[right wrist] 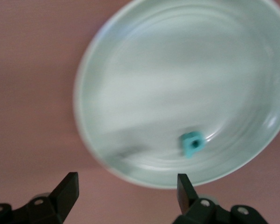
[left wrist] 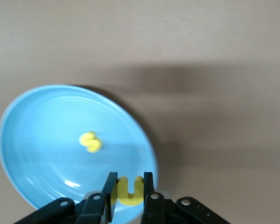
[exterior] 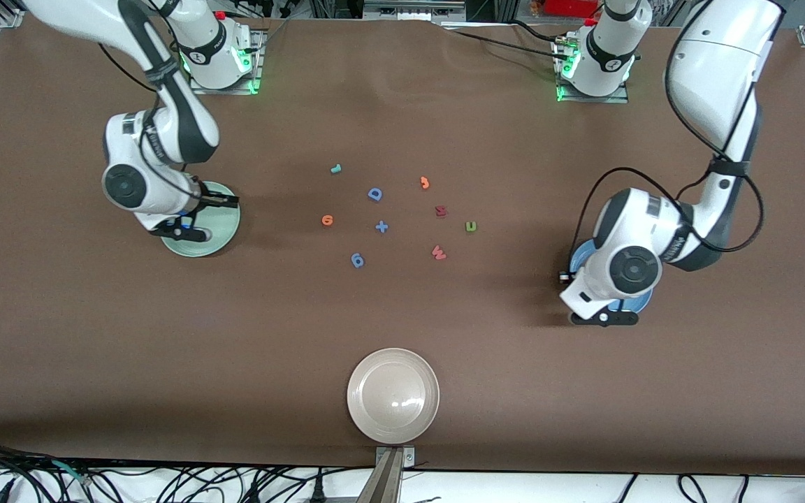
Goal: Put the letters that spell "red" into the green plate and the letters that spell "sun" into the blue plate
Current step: 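Grasp the green n with the left gripper while the right gripper grasps teal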
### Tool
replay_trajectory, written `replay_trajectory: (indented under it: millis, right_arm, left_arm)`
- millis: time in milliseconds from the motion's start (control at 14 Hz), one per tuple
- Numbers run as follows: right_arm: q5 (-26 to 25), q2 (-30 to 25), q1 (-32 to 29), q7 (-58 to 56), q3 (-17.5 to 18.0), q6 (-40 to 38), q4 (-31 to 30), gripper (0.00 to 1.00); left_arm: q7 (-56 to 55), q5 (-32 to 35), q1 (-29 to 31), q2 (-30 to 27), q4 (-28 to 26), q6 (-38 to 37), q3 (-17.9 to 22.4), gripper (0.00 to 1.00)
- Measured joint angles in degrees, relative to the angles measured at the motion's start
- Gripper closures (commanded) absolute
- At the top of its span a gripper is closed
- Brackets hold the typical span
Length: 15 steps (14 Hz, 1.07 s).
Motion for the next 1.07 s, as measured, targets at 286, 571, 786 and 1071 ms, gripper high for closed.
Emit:
replay_trajectory:
  millis: [286, 571, 786, 1071]
  right_arm:
    - [0.01, -1.95, 0.31, 19.11, 12.48, -0.29, 0.88, 0.06]
    - [0.01, -1.54, 0.62, 34.3, 19.83, -0.04, 1.92, 0.06]
    - [0.02, 0.29, 0.67, 42.1, 22.72, 2.59, 1.94, 0.07]
    - [0.02, 5.01, 1.68, 48.91, 24.5, 7.76, 1.95, 0.08]
  left_arm:
    - [4.43, 0.0, 2.09, 0.14, -0.34, -0.15, -0.02, 0.0]
    - [4.48, 0.0, 2.06, 0.17, -0.41, -0.31, -0.55, 0.0]
    - [4.02, 0.0, 1.73, 0.19, -0.44, -0.35, -1.07, 0.0]
    - [-8.21, -1.21, 0.62, 0.27, -1.14, -1.12, -6.08, 0.0]
